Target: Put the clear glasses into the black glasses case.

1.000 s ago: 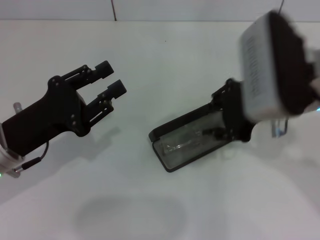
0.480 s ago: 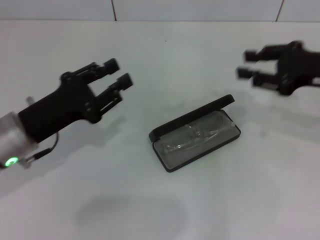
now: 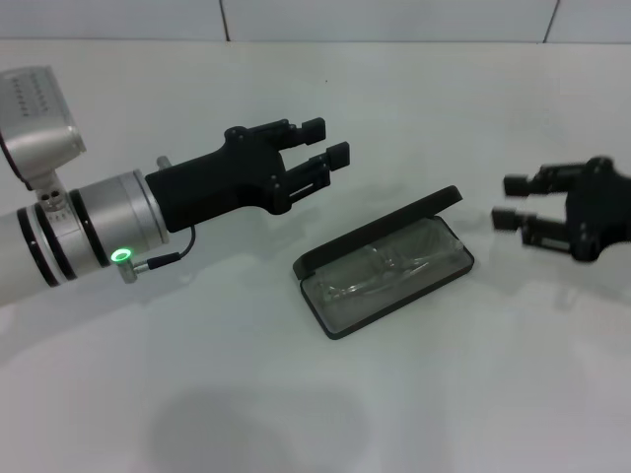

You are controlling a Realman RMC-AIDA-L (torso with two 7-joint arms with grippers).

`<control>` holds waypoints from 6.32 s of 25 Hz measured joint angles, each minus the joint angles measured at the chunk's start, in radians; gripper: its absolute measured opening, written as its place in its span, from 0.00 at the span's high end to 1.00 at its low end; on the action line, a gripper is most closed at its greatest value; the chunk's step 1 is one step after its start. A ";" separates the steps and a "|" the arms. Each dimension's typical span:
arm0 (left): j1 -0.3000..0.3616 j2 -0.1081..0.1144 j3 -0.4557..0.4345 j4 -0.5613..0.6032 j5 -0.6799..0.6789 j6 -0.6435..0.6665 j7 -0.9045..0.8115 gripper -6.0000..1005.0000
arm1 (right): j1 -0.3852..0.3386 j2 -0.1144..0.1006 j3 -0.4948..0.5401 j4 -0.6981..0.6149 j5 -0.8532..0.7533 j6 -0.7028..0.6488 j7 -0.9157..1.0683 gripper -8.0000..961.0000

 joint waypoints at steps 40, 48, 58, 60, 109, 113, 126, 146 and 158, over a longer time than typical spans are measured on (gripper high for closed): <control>0.196 0.004 -0.004 0.098 -0.238 0.177 0.117 0.41 | 0.206 0.018 -0.710 -0.074 0.149 0.304 0.136 0.54; 0.201 0.006 -0.007 0.095 -0.238 0.160 0.118 0.41 | 0.003 0.019 -0.337 -0.181 0.178 0.140 0.103 0.53; 0.077 0.002 -0.002 0.088 -0.017 0.012 -0.001 0.41 | -0.072 0.013 0.055 0.270 0.589 0.048 -0.248 0.52; 0.030 -0.001 0.005 0.080 0.036 -0.036 -0.047 0.41 | -0.071 0.014 0.081 0.312 0.602 0.044 -0.278 0.52; -0.018 -0.018 0.519 0.019 -0.213 -0.335 -0.091 0.40 | -0.004 0.014 0.060 0.406 0.595 0.084 -0.373 0.47; -0.008 -0.016 0.519 0.021 -0.217 -0.319 -0.090 0.40 | -0.005 0.014 0.055 0.407 0.595 0.085 -0.373 0.47; 0.165 0.073 0.405 0.195 -0.304 0.327 0.048 0.39 | -0.001 -0.037 -0.113 0.093 0.328 -0.220 -0.124 0.45; 0.235 0.069 0.380 0.200 -0.248 0.360 0.112 0.13 | -0.005 0.014 -0.109 0.122 0.203 -0.279 -0.264 0.08; 0.237 0.069 0.378 0.196 -0.248 0.361 0.120 0.13 | 0.001 0.018 -0.116 0.122 0.203 -0.280 -0.276 0.08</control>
